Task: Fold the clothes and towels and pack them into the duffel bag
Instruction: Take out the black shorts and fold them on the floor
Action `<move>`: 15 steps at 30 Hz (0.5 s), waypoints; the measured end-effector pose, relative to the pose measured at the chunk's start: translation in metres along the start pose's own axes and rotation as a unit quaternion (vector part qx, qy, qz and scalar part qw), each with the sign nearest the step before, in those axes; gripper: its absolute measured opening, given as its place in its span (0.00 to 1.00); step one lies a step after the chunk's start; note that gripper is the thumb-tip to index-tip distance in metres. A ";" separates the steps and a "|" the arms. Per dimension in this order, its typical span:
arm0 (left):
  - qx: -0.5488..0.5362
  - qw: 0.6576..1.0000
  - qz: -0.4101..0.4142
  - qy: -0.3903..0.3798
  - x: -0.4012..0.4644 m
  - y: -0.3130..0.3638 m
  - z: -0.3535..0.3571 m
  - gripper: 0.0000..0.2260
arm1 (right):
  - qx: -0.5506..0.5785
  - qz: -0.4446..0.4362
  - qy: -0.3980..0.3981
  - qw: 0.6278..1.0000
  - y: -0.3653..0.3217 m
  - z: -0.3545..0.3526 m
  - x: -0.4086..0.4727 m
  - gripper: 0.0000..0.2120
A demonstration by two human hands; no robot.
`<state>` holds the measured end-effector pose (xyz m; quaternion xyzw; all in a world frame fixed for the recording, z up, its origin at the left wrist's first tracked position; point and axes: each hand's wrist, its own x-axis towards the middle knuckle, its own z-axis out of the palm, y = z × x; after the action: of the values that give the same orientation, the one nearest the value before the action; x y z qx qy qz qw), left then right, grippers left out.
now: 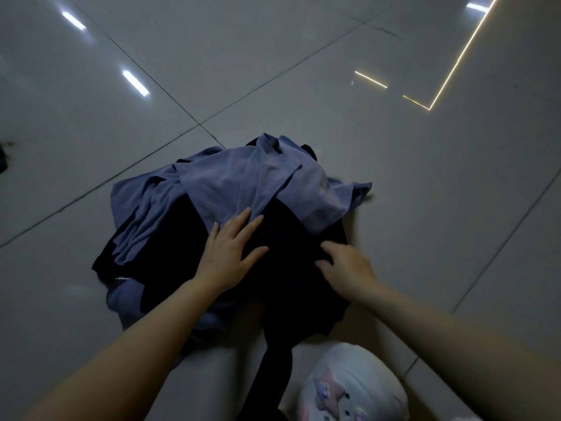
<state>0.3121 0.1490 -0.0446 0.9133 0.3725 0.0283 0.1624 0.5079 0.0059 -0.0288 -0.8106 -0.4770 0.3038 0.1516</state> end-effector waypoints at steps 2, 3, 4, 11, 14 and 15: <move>-0.018 1.000 -0.016 0.020 -0.002 -0.002 0.001 0.33 | 0.099 0.008 0.068 0.993 0.002 -0.028 0.008 0.04; -0.012 0.999 -0.024 0.027 -0.002 -0.003 0.001 0.33 | 0.145 0.008 0.111 0.983 0.000 -0.047 0.013 0.06; -0.005 0.999 -0.034 0.035 -0.001 -0.004 0.000 0.33 | 0.179 0.003 0.154 0.972 -0.003 -0.067 0.019 0.07; -0.050 0.990 -0.112 0.070 0.025 -0.015 -0.018 0.30 | 0.046 -0.081 0.297 0.950 -0.018 -0.170 0.033 0.10; -0.043 0.987 -0.149 0.048 0.023 -0.030 -0.017 0.30 | -0.100 -0.034 0.249 0.963 0.015 -0.168 0.037 0.10; -0.044 0.988 -0.145 0.042 0.021 -0.032 -0.015 0.30 | -0.111 -0.012 0.223 0.968 0.027 -0.162 0.038 0.10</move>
<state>0.3029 0.1893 -0.0426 0.8397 0.5056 0.0594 0.1891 0.6428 0.0324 0.0685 -0.8641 -0.4711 0.0588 0.1670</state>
